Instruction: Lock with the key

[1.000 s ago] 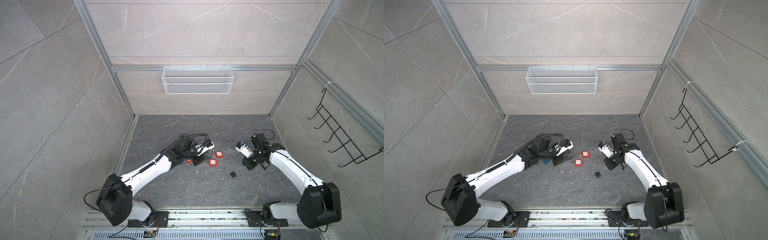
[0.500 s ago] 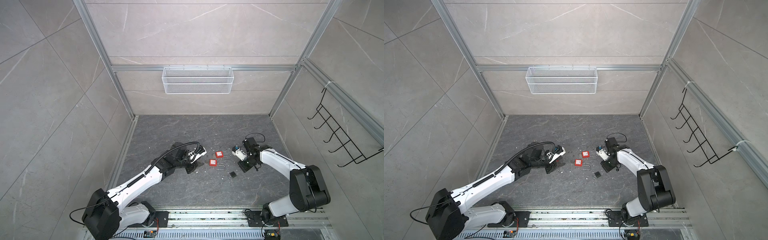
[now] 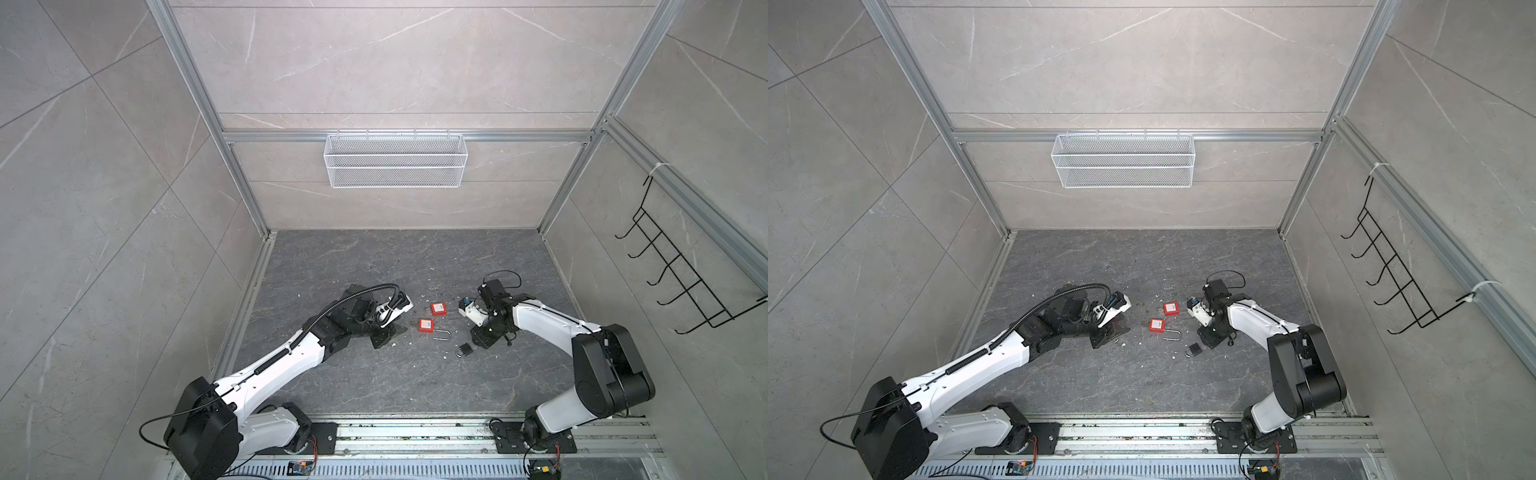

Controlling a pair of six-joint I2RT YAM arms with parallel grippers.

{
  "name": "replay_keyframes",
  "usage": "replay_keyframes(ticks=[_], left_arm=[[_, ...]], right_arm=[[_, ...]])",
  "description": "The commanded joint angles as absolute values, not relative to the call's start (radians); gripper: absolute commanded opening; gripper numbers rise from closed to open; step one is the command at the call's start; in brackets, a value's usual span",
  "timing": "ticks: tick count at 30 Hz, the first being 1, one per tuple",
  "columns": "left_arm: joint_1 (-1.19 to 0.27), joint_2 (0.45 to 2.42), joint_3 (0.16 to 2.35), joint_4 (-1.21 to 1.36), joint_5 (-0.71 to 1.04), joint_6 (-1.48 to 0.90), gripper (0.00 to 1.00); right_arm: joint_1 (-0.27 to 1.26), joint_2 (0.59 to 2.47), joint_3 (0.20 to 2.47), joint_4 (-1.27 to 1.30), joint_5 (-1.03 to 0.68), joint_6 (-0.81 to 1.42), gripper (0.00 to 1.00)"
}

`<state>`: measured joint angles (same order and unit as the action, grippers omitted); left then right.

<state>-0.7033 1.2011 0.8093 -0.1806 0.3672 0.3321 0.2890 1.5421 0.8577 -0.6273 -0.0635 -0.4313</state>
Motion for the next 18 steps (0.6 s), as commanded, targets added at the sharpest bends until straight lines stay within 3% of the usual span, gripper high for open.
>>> replay_keyframes(ticks=[1,10,18], left_arm=[[-0.702,1.169,0.809,-0.194,0.369,0.325,0.41],[-0.702,1.131,0.806,-0.219,0.358,0.337,0.41],[-0.702,1.098,0.793,-0.244,0.348,0.335,0.41]], right_arm=[[0.313,1.459,0.869,-0.643,-0.059,-0.524,0.49],[0.393,1.374,0.845,-0.756,-0.230,-0.924,0.54],[0.435,1.449,0.843,-0.755,-0.209,-0.955,0.61]])
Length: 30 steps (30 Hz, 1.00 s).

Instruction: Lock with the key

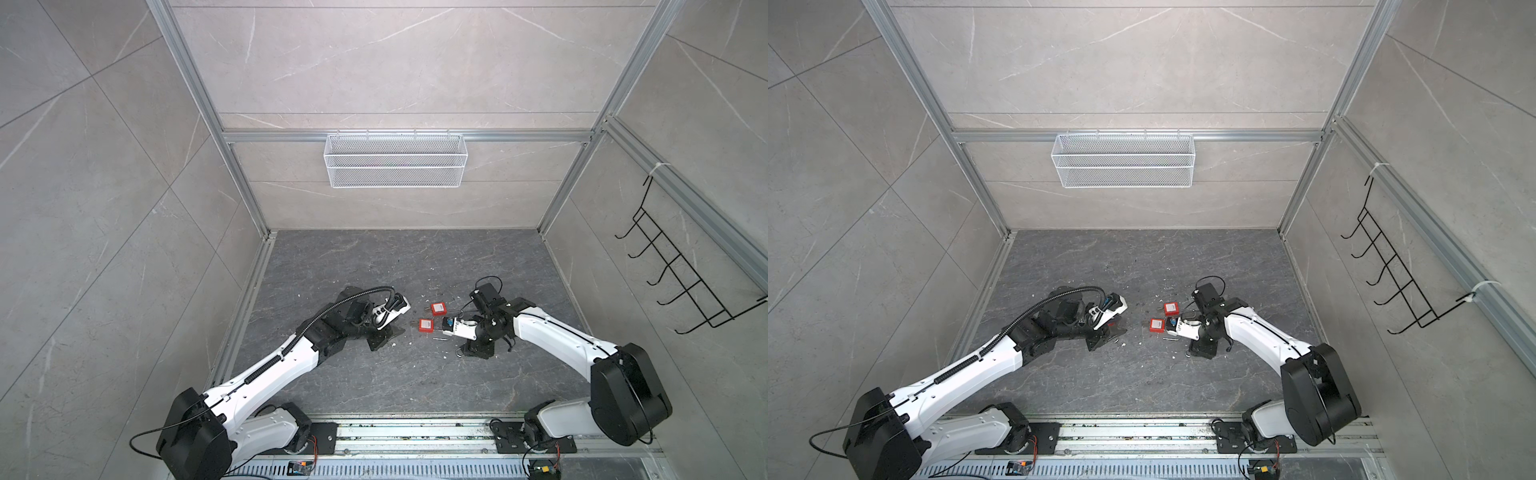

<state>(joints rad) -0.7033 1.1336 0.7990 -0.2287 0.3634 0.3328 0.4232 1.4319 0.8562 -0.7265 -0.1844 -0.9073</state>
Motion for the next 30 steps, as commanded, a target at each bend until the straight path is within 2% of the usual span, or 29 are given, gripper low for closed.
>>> replay_keyframes(ticks=[1,6,16,25,30], left_arm=[[-0.702,1.092,0.789,-0.244,0.347,0.333,0.41],[-0.702,1.077,0.777,-0.250,0.342,0.327,0.41],[-0.702,1.065,0.756,-0.243,0.339,0.310,0.41],[-0.702,1.069,0.747,-0.239,0.334,0.310,0.41],[-0.703,1.064,0.739,-0.238,0.334,0.312,0.41]], right_arm=[[0.441,1.457,0.838,-0.742,-0.202,-0.953,0.63],[0.464,1.492,0.831,-0.685,-0.171,-0.948,0.68],[0.492,1.553,0.826,-0.567,-0.079,-0.935,0.69],[0.531,1.579,0.811,-0.573,-0.054,-0.855,0.63],[0.539,1.596,0.817,-0.581,-0.003,-0.723,0.60]])
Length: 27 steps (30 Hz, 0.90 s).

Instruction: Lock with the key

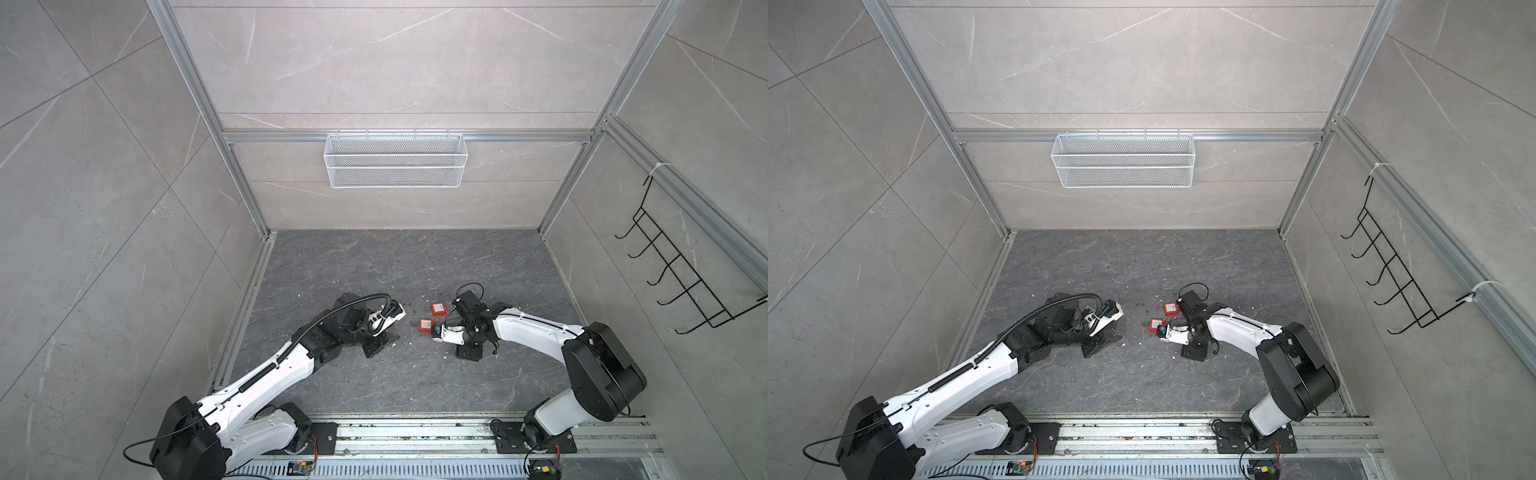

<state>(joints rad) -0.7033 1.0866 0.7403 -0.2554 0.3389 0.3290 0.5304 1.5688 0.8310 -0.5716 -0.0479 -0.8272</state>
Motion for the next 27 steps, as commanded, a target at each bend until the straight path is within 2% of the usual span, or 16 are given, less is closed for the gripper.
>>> replay_keyframes(ticks=[1,5,10,16,27], left_arm=[[-0.702,1.063,0.739,-0.237,0.334,0.314,0.41],[-0.702,1.060,0.741,-0.233,0.336,0.314,0.41],[-0.703,1.045,0.737,-0.238,0.337,0.317,0.41],[-0.702,1.033,0.730,-0.239,0.338,0.319,0.41],[-0.703,1.012,0.727,-0.261,0.332,0.316,0.41]], right_arm=[[0.540,1.605,0.826,-0.586,0.011,-0.685,0.58],[0.539,1.648,0.868,-0.612,0.081,-0.513,0.55],[0.540,1.648,0.874,-0.641,0.072,-0.382,0.53],[0.550,1.647,0.896,-0.685,0.106,-0.242,0.44],[0.555,1.724,1.060,-0.807,0.137,-0.131,0.48]])
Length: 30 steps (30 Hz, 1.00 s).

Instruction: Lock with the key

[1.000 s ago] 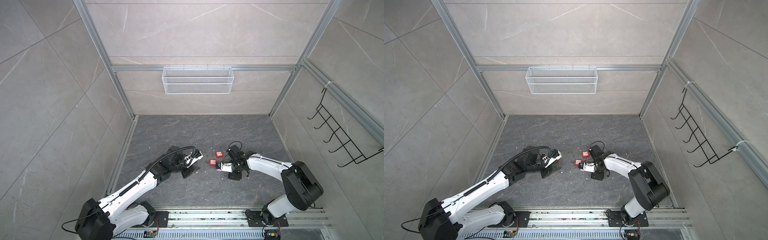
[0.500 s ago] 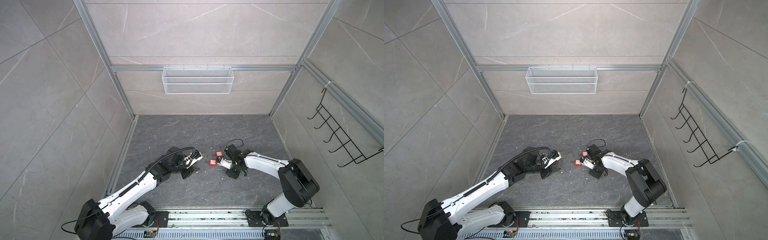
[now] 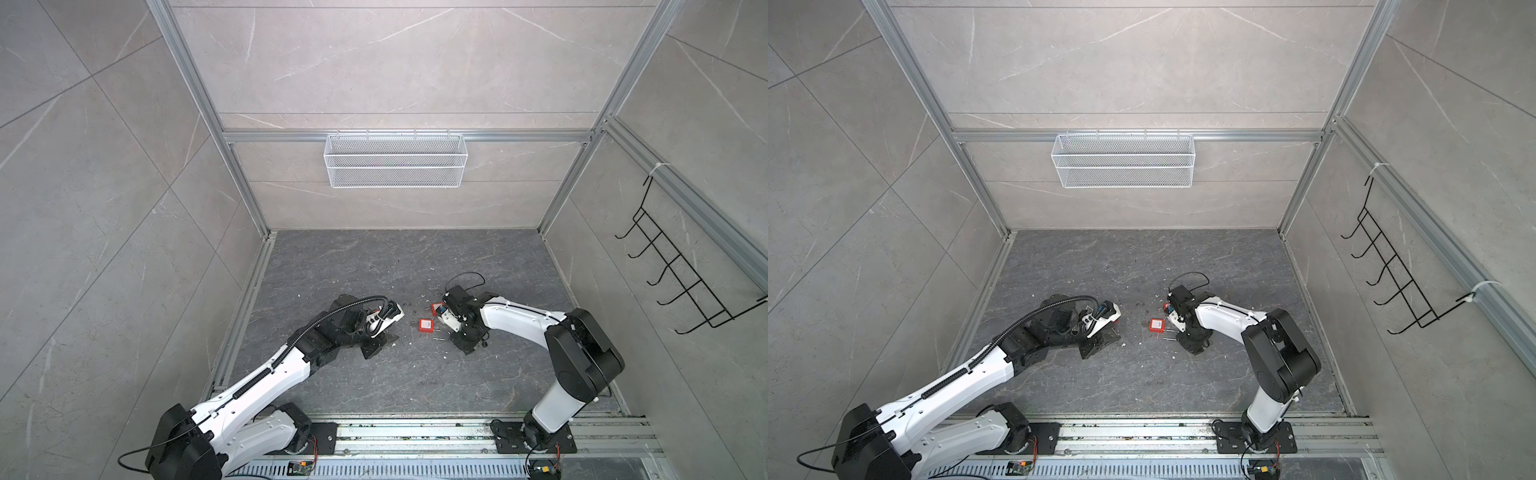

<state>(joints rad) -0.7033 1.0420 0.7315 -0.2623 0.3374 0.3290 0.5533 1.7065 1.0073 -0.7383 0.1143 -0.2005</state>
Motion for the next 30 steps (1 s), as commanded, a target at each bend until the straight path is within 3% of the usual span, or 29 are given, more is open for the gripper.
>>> replay_keyframes(ticks=[1,6,19,27,30], left_arm=[[-0.702,1.011,0.727,-0.263,0.330,0.316,0.41],[-0.703,1.002,0.731,-0.267,0.328,0.314,0.41],[-0.701,0.939,0.733,-0.244,0.192,0.167,0.41],[-0.683,0.965,0.747,-0.239,0.117,0.011,0.41],[-0.680,0.980,0.742,-0.237,0.114,-0.011,0.41]], right_arm=[[0.556,1.732,1.074,-0.822,0.136,-0.116,0.49],[0.555,1.743,1.126,-0.881,0.153,-0.056,0.51],[0.605,1.452,1.053,-0.650,0.035,-0.083,0.56],[0.626,1.587,1.160,-0.594,0.086,0.021,0.58],[0.626,1.647,1.222,-0.589,0.150,0.171,0.59]])
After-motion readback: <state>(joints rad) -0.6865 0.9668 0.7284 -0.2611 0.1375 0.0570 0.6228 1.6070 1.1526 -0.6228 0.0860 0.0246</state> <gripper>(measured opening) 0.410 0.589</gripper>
